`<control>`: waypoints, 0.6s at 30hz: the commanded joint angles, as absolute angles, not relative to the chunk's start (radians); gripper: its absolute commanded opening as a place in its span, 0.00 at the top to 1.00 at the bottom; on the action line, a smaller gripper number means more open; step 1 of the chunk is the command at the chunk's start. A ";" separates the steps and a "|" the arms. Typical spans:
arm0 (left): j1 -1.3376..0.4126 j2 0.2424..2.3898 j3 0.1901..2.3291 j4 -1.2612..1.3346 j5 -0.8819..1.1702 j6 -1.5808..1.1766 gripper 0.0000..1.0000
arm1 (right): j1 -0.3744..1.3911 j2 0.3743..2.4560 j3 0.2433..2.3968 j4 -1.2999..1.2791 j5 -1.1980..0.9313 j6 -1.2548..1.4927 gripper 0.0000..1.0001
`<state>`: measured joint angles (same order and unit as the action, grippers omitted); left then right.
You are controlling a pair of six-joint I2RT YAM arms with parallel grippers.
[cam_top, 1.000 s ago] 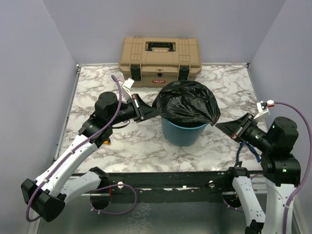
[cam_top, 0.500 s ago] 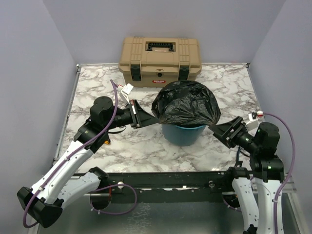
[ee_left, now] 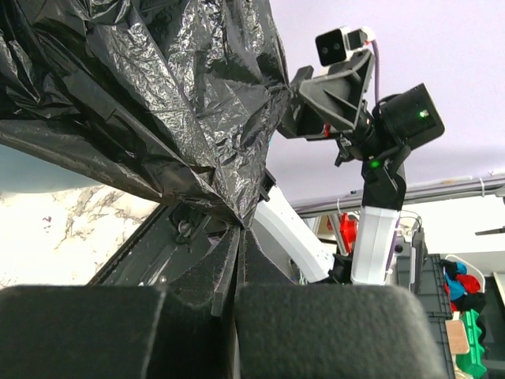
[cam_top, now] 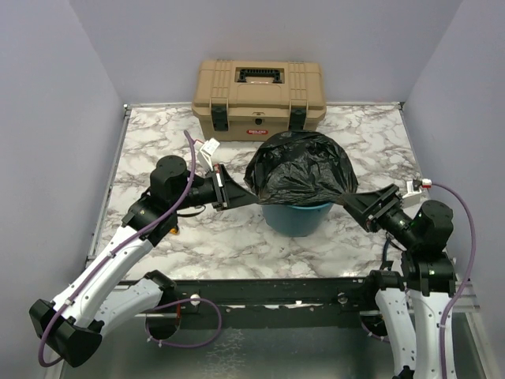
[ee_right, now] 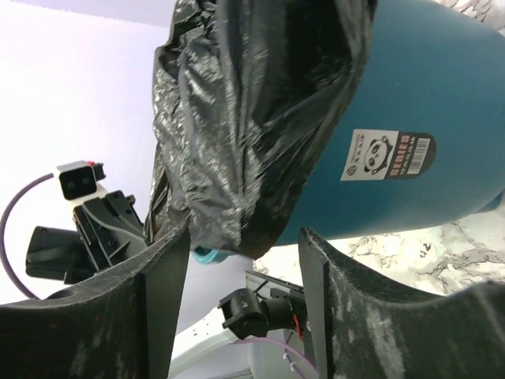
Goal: Put the trash bags into the trash bin
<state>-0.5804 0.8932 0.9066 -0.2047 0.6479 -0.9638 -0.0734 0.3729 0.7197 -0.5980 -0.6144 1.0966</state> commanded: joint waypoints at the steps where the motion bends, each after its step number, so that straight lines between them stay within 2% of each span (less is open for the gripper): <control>1: -0.586 0.891 0.897 -0.222 0.691 -0.936 1.00 | -0.078 0.395 0.688 -0.450 -0.579 1.179 0.42; 5: -0.586 0.889 0.896 -0.229 0.697 -0.929 1.00 | -0.078 0.445 0.697 -0.426 -0.576 1.168 0.57; 12: -0.586 0.887 0.903 -0.247 0.684 -0.915 1.00 | -0.078 0.430 0.721 -0.486 -0.549 1.131 0.97; 18: -0.585 0.888 0.920 -0.270 0.672 -0.891 1.00 | -0.077 0.424 0.792 -0.573 -0.550 1.061 1.00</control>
<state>-0.5804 0.8932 0.9062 -0.2344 0.6659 -0.9287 -0.0734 0.4328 0.7238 -0.5034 -0.5690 1.1252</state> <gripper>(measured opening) 0.003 0.006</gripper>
